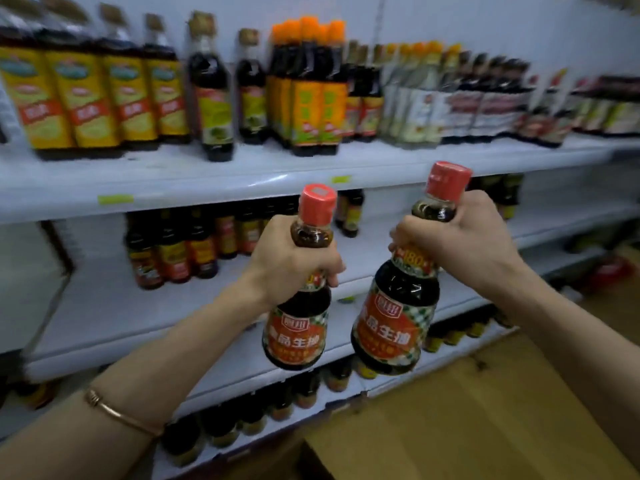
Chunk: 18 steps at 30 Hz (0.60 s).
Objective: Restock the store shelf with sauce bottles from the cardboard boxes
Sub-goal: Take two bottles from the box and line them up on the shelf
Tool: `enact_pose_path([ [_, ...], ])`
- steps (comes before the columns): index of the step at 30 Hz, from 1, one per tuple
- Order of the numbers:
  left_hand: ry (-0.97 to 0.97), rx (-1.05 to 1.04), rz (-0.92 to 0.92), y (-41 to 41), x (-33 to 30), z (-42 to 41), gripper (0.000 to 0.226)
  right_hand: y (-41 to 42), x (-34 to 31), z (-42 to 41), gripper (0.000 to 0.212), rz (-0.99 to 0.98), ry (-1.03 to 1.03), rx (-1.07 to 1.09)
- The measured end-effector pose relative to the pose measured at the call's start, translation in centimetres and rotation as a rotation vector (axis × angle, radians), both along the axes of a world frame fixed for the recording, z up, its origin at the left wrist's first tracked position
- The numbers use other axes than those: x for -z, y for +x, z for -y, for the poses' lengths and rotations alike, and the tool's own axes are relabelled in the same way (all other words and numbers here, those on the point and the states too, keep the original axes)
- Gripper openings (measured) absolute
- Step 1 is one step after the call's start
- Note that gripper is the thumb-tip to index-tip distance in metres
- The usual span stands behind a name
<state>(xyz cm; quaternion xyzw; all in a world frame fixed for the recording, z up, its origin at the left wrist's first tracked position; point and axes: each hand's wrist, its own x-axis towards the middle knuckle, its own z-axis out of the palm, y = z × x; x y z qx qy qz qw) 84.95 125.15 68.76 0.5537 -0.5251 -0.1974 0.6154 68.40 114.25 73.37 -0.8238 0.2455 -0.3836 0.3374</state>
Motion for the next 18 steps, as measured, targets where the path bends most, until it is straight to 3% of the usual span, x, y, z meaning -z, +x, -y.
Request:
enact_pose_path([
  [4, -0.008, 0.108, -0.018, -8.8, -1.9, 8.7, 0.021, -8.0, -2.4, 5.9, 0.042, 0.005, -0.121, 0.065],
  [9, -0.017, 0.176, -0.044, -17.0, -3.9, 18.3, 0.015, -15.7, -5.2, 12.8, 0.042, -0.009, -0.184, 0.153],
  [18, 0.020, 0.316, 0.025, -22.1, -8.0, 32.7, 0.011, -21.5, -6.9, 27.0, 0.032, -0.029, -0.177, 0.252],
])
